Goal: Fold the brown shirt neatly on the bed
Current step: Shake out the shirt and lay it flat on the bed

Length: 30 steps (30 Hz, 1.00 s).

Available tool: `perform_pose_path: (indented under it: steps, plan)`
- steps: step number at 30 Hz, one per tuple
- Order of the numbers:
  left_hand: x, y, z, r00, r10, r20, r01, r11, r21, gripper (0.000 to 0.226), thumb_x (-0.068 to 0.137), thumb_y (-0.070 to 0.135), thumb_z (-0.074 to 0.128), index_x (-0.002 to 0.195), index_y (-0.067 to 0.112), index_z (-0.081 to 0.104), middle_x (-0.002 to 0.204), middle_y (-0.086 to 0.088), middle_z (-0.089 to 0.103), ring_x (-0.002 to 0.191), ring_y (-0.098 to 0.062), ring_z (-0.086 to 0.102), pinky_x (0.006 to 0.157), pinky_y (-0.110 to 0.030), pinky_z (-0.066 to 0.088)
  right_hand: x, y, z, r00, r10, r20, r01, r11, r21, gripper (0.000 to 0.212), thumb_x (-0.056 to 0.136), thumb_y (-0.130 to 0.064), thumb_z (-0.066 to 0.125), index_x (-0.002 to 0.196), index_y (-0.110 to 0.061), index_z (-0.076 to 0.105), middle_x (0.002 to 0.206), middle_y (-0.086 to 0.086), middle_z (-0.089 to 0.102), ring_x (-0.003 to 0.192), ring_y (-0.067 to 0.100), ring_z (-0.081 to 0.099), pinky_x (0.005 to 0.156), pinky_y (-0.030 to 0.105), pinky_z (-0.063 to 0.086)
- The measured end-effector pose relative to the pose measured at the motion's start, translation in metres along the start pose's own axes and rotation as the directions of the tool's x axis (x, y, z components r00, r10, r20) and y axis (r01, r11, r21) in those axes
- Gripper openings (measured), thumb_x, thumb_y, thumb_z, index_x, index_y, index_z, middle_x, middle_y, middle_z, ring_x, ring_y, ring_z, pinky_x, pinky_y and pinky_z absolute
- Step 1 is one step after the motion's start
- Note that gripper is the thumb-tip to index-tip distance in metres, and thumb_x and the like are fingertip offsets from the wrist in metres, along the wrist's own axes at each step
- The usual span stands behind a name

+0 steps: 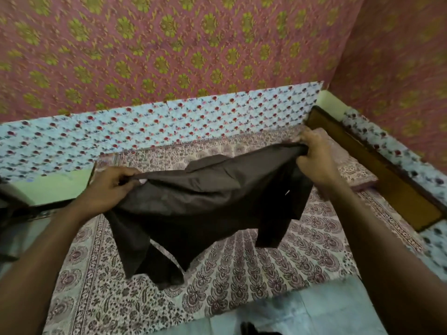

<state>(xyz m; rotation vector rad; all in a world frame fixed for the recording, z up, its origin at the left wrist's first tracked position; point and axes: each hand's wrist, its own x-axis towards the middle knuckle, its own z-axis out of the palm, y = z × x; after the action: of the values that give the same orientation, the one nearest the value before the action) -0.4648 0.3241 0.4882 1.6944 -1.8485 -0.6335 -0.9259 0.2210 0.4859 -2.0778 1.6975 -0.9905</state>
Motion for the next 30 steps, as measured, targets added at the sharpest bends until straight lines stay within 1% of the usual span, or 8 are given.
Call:
perform_pose_path:
  steps: [3,5,10,13,15,19,24,30]
  plan:
    - [-0.011,0.015,0.012,0.996,-0.019,0.089,0.029,0.994,-0.109,0.020,0.098,0.008,0.062,0.082,0.010,0.074,0.075,0.007,0.074,0.068,-0.003,0.068,0.060,-0.011,0.048,-0.027,0.008,-0.002,0.995,0.063,-0.076,-0.057,0.995,0.078,0.035,0.069,0.015,0.051,0.088,-0.014,0.059,0.075,-0.009,0.057,0.070,-0.002,0.055,0.057,0.022,0.043]
    - [-0.009,0.017,0.011,0.998,-0.030,0.054,0.038,0.987,-0.158,0.017,0.097,0.010,0.064,0.086,0.010,0.076,0.080,0.000,0.076,0.071,-0.006,0.069,0.062,-0.014,0.051,-0.032,0.008,-0.006,0.991,0.041,-0.125,-0.031,0.996,0.084,0.036,0.067,0.017,0.050,0.089,-0.009,0.064,0.075,-0.010,0.057,0.068,-0.001,0.052,0.057,0.009,0.037]
    - [0.020,0.011,-0.003,0.985,-0.015,-0.169,0.003,0.997,-0.075,0.013,0.100,0.013,0.062,0.094,0.008,0.072,0.083,-0.006,0.072,0.074,-0.003,0.066,0.067,-0.012,0.050,-0.011,0.006,-0.018,0.977,0.028,-0.211,-0.030,1.000,-0.008,0.035,0.072,0.014,0.051,0.099,-0.003,0.065,0.086,0.008,0.062,0.080,0.024,0.053,0.063,0.030,0.031]
    - [0.046,-0.005,-0.008,0.980,-0.011,-0.200,-0.005,0.997,-0.082,0.024,0.104,0.010,0.054,0.112,0.032,0.049,0.105,-0.017,0.065,0.085,-0.025,0.067,0.075,-0.041,0.055,0.014,0.007,-0.012,0.978,0.055,-0.201,-0.078,0.991,-0.111,0.033,0.079,0.011,0.053,0.109,0.000,0.063,0.092,0.016,0.062,0.085,0.031,0.053,0.064,0.031,0.028]
    - [0.064,-0.017,-0.001,0.985,0.019,-0.170,-0.023,1.000,-0.021,0.039,0.104,0.002,0.045,0.105,0.040,0.037,0.103,-0.019,0.056,0.079,-0.032,0.062,0.069,-0.044,0.048,0.033,0.014,0.001,0.984,0.056,-0.169,-0.081,0.987,-0.142,0.032,0.080,0.011,0.054,0.110,0.003,0.061,0.103,0.026,0.065,0.098,0.042,0.057,0.067,0.031,0.030]
    - [0.107,-0.036,0.034,0.993,-0.032,-0.118,0.049,0.988,0.144,0.042,0.087,-0.020,0.039,0.088,0.013,0.064,0.099,-0.017,0.066,0.100,-0.033,0.061,0.080,-0.021,0.038,0.077,0.046,0.043,0.990,0.139,-0.037,-0.144,0.963,-0.229,0.038,0.082,0.005,0.059,0.119,0.000,0.058,0.116,0.028,0.061,0.115,0.046,0.053,0.090,0.047,0.044]
    - [0.163,-0.091,0.085,0.974,-0.188,-0.127,0.208,0.962,0.175,0.040,0.093,-0.007,0.048,0.094,0.022,0.075,0.112,-0.018,0.071,0.086,-0.035,0.063,0.076,-0.034,0.045,0.136,0.115,0.111,0.965,0.197,0.173,-0.149,0.955,-0.256,0.049,0.075,-0.002,0.058,0.122,-0.016,0.054,0.136,0.018,0.055,0.131,0.046,0.046,0.106,0.064,0.042]
    - [0.232,-0.155,0.150,0.955,-0.278,-0.100,0.296,0.909,0.294,0.031,0.090,-0.008,0.055,0.110,0.008,0.072,0.116,-0.020,0.063,0.111,-0.041,0.060,0.099,-0.043,0.045,0.196,0.162,0.187,0.902,0.290,0.319,-0.229,0.949,-0.216,0.040,0.079,0.007,0.054,0.114,-0.008,0.045,0.122,0.025,0.050,0.123,0.044,0.046,0.099,0.066,0.038]
